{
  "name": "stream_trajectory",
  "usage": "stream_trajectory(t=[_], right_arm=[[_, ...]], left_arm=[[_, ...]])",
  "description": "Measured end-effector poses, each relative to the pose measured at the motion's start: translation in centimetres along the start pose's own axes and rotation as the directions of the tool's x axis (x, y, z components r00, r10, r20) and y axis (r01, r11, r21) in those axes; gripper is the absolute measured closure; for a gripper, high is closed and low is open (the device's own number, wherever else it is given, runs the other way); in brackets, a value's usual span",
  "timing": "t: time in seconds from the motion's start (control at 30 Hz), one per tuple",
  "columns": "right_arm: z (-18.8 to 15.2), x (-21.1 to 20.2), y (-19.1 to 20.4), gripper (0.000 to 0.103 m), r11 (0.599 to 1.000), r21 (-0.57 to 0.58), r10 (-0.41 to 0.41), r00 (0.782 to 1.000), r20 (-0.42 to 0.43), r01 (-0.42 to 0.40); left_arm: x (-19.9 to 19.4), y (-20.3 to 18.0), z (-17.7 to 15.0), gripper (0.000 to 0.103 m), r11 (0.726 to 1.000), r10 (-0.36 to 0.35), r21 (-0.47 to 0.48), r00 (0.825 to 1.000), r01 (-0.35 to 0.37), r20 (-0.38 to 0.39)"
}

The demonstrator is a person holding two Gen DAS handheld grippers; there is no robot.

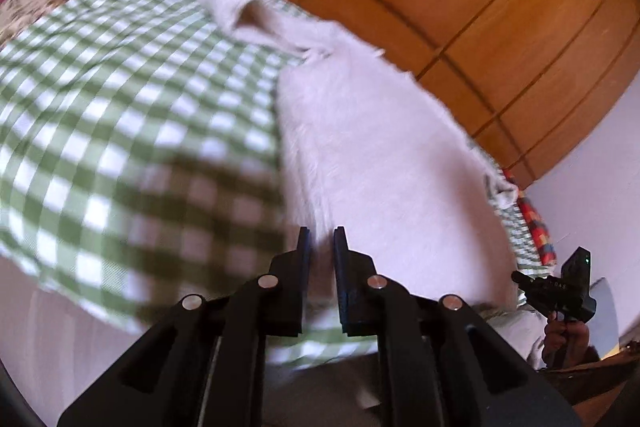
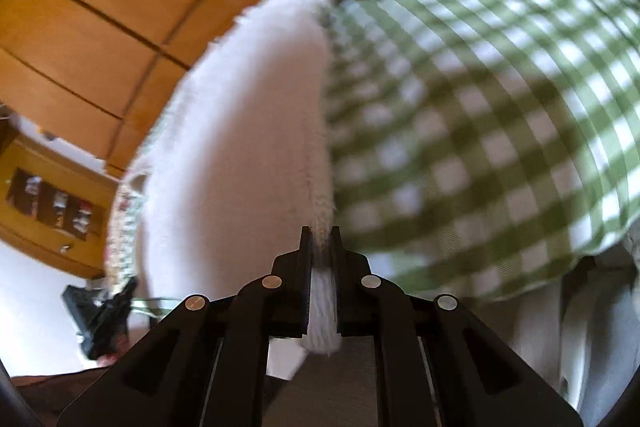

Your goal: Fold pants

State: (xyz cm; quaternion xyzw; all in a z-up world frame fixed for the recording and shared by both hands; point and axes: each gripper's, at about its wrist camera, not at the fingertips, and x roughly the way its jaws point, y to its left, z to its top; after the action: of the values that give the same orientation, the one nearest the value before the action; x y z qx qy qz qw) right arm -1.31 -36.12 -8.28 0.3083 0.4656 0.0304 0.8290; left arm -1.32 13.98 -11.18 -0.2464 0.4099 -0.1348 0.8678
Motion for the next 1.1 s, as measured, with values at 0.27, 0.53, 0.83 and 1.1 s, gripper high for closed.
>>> stream_trajectory(t=[0.27,0.53,0.83,1.1], right_arm=[[2.4,-1.4,1.0,0.093,0.994,-0.036,-0.1,0.988,0.117,0.105],[7.2,2.5,9.3,0.054,0.95,-0.274,-0.092,0.971,0.22,0.152],[9.7,10.7,14.9,0.048,0.889,-0.409,-0.112,0.962,0.248,0.208],[10.0,13.9,12.9,0.045,0.906,-0.359,-0.142,0.961,0.236,0.222]], left_arm=[[-2.7,1.7,1.8,0.05,0.997,0.068,-0.054,0.991,-0.062,0.115],[-0.4,-2.7,8.0,0.018,0.97,0.148,0.162,0.968,-0.183,0.204],[8.1,-5.1,16.3,0.018,0.824,0.376,0.369,0.902,-0.429,0.21],[13.7,-3.0,20.1,0.025,0.64,0.562,0.497,0.798,-0.586,0.217]])
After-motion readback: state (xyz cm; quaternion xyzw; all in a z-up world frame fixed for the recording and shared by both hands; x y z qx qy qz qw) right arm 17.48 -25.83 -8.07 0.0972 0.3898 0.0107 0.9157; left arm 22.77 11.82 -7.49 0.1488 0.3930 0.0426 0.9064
